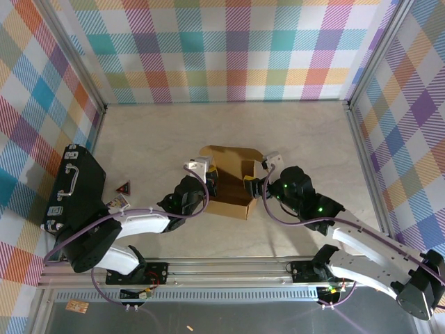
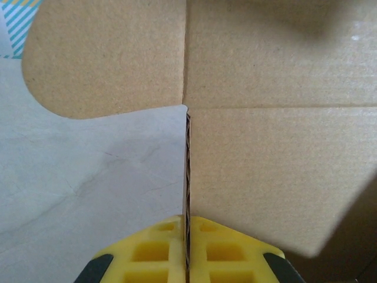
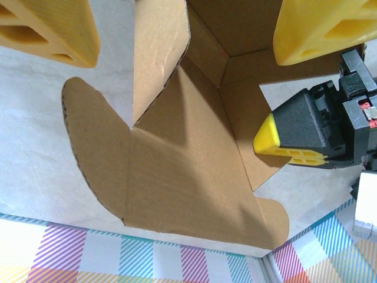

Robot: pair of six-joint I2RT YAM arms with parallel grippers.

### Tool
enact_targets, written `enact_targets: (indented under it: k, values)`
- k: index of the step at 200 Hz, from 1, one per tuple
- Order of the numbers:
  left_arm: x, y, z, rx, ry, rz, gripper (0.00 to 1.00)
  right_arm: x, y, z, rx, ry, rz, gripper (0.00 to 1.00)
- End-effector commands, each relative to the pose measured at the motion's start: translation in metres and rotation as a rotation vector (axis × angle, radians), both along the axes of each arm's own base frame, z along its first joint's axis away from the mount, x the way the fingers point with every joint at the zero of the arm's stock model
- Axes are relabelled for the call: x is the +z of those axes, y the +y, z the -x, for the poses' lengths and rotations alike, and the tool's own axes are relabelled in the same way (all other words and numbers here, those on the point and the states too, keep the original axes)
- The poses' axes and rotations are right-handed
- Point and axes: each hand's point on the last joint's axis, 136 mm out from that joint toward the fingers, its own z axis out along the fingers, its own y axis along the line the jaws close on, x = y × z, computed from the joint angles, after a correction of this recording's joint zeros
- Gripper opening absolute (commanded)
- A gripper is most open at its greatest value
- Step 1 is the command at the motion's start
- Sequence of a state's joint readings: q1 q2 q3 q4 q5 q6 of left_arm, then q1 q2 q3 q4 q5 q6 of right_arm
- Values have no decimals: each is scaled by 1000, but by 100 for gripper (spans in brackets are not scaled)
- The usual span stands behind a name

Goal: Fold the paper box

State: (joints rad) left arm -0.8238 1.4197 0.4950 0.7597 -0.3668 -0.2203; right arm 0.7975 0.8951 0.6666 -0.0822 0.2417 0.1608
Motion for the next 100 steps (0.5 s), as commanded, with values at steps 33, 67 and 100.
enact_targets:
  k: [33, 67, 100]
  values:
    - [-14, -10, 3, -25, 61, -85, 7, 6, -20, 5, -53, -6, 17, 77]
    - [-11, -11, 2, -23, 62, -86, 7, 24, 0, 42, 219, -136, -14, 77]
    - [-9, -13, 1, -28, 66, -87, 7, 31, 43, 99, 634, -240, -106, 78]
